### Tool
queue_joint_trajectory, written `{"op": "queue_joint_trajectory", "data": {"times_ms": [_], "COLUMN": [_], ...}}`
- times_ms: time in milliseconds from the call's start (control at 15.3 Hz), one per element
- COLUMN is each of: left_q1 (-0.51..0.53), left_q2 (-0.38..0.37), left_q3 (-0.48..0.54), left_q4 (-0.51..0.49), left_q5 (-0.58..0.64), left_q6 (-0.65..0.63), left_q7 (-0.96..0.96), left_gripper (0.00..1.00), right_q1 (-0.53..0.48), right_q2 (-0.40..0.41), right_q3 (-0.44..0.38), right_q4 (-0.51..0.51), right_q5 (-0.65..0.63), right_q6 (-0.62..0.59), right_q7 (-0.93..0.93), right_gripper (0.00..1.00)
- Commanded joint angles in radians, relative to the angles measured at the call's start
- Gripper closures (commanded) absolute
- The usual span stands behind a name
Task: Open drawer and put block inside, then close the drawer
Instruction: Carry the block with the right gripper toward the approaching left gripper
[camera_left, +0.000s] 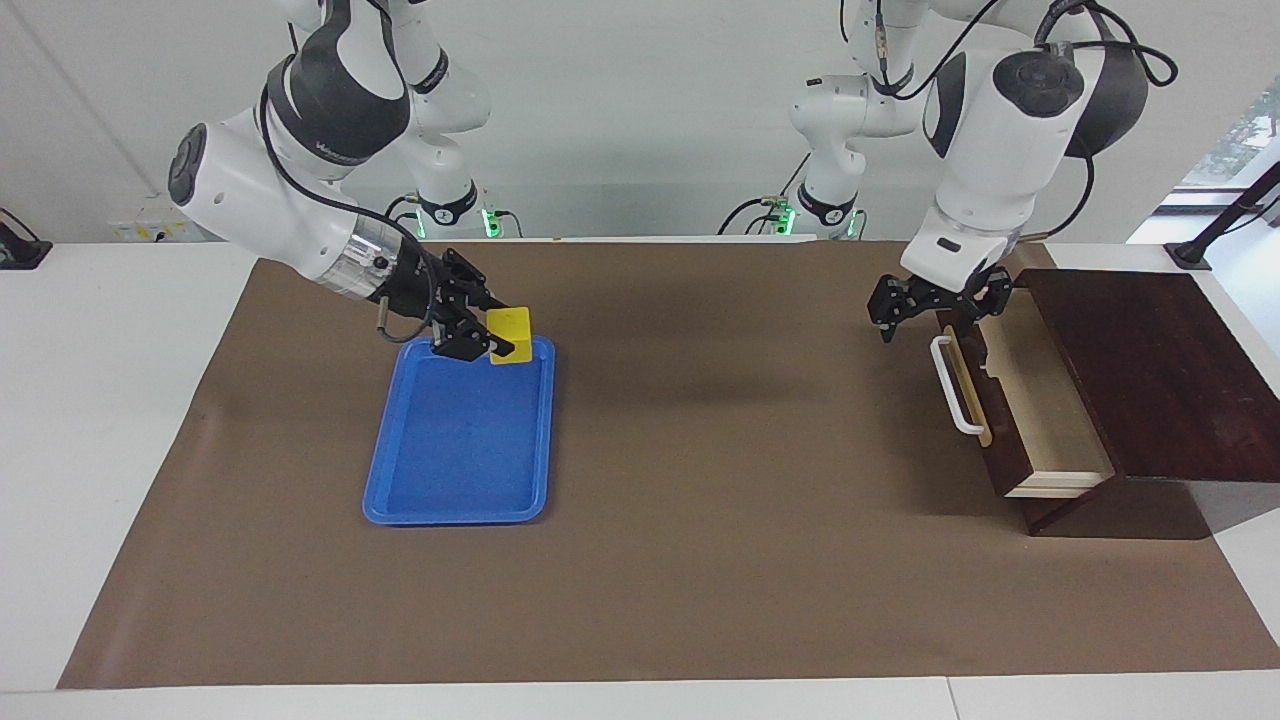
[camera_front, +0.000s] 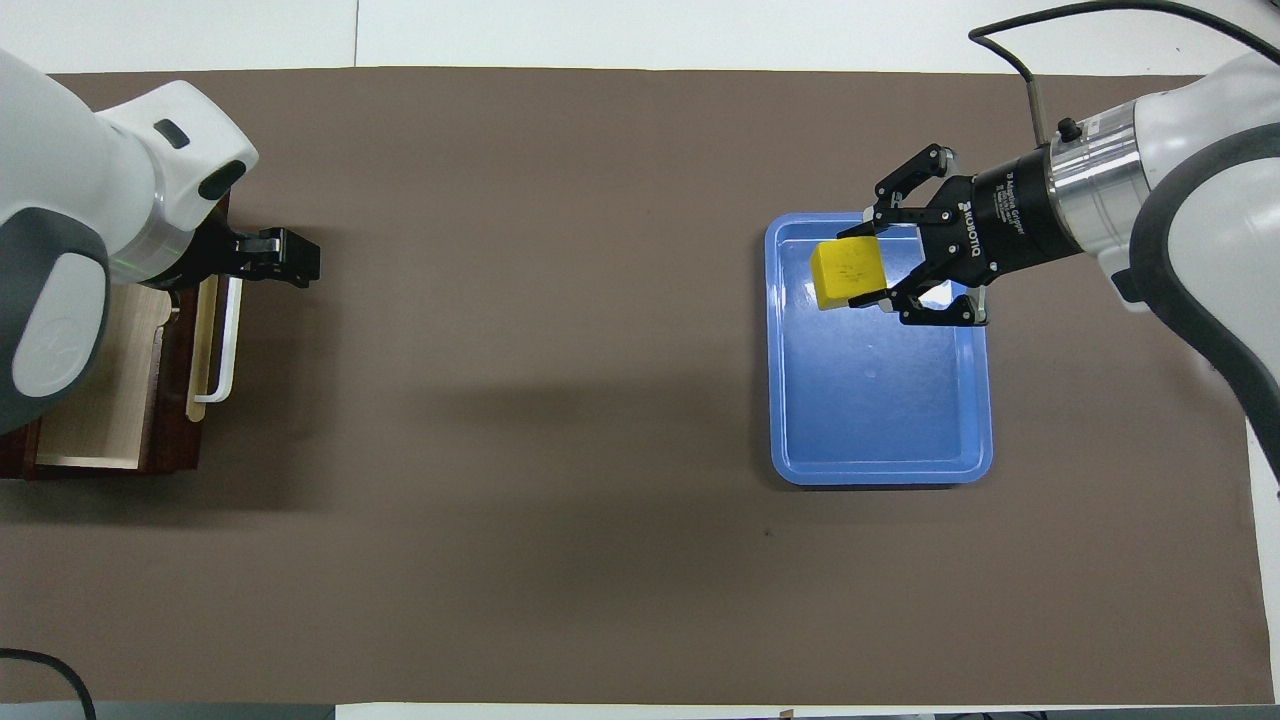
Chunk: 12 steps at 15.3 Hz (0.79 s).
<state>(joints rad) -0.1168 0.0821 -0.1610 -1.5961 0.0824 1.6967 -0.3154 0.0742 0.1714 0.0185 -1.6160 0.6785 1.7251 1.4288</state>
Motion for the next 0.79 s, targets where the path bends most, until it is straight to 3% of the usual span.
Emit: {"op": "queue_joint_trajectory", "data": {"times_ms": [0,458,720], "left_q1": [-0.053,-0.119,-0.123], "left_q2": [0.015,0.022,0.027], "left_q3": [0.008,0.009,0.009], "left_q4": [0.064,0.065,0.081], "left_q5": [-0.035,-0.113,-0.107], "left_q6": [-0.051,-0.034,-0.015], "left_q7": [-0.318,-1.153,-1.424], "left_gripper": [0.0,0.0,0.0], "right_q1": [0.05,0.211,0.289], "right_q2": [-0.003,-0.001,0.008], "right_q3": [0.003,0.009,0.009], "right_q4": [0.016,0.007,0.001], "right_q5": [-0.008,0.006,0.05], "right_q6": [0.027,0.238,0.332], "right_q7": [0.083,0.286,0.309], "right_gripper": [1.0,1.0,1.0]}}
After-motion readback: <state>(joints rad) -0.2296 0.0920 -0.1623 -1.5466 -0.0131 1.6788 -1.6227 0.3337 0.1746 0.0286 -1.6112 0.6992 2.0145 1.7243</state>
